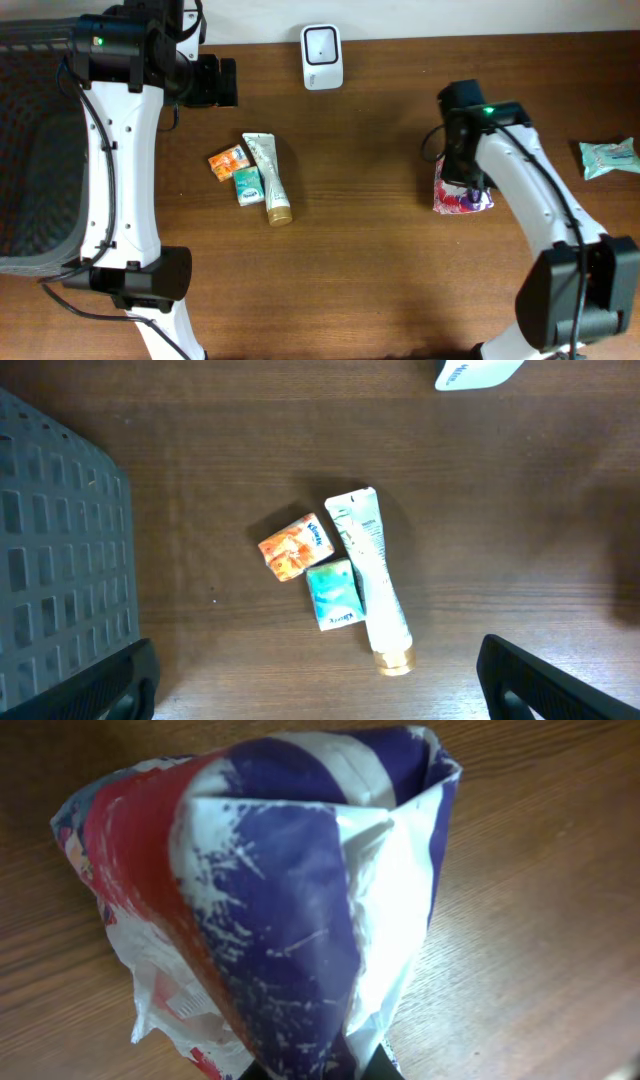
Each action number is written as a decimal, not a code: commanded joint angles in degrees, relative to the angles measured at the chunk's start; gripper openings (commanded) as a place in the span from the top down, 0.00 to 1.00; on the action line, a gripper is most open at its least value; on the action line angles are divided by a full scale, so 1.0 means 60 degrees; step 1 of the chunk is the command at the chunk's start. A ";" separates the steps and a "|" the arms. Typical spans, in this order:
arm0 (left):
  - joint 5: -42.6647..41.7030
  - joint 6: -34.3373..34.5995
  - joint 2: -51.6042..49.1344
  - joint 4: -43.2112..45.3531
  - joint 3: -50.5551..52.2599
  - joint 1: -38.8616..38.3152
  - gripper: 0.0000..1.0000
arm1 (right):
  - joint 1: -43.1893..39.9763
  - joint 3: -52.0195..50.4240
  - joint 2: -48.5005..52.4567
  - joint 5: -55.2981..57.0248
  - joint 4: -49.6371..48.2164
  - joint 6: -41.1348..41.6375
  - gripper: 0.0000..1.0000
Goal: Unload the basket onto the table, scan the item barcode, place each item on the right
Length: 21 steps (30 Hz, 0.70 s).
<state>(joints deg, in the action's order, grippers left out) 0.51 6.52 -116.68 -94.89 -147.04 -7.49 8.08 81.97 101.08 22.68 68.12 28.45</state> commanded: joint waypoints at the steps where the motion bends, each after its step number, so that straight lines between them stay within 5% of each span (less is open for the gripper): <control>1: 0.0062 0.0051 0.0004 0.0011 0.0000 -0.0036 0.01 | 0.0368 0.0091 0.0823 0.1220 0.0069 0.0382 0.96; 10: 0.0062 0.0051 0.0004 0.0011 0.0000 -0.0040 0.01 | 0.1519 0.0889 0.1304 -0.2958 -0.0790 0.0342 0.52; 15: 0.0062 0.0051 0.0004 0.0011 0.0000 -0.0036 0.01 | 0.2412 0.3027 0.1304 -0.5410 -0.0499 -0.0780 0.13; 21: 0.0062 0.0051 0.0004 0.0011 0.0000 -0.0036 0.01 | 0.0390 0.4025 0.1337 -0.4998 0.0943 -0.1909 0.02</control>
<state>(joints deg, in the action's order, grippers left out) 0.51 6.52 -116.68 -94.87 -147.04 -7.49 16.45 105.43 108.47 -7.44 71.79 21.52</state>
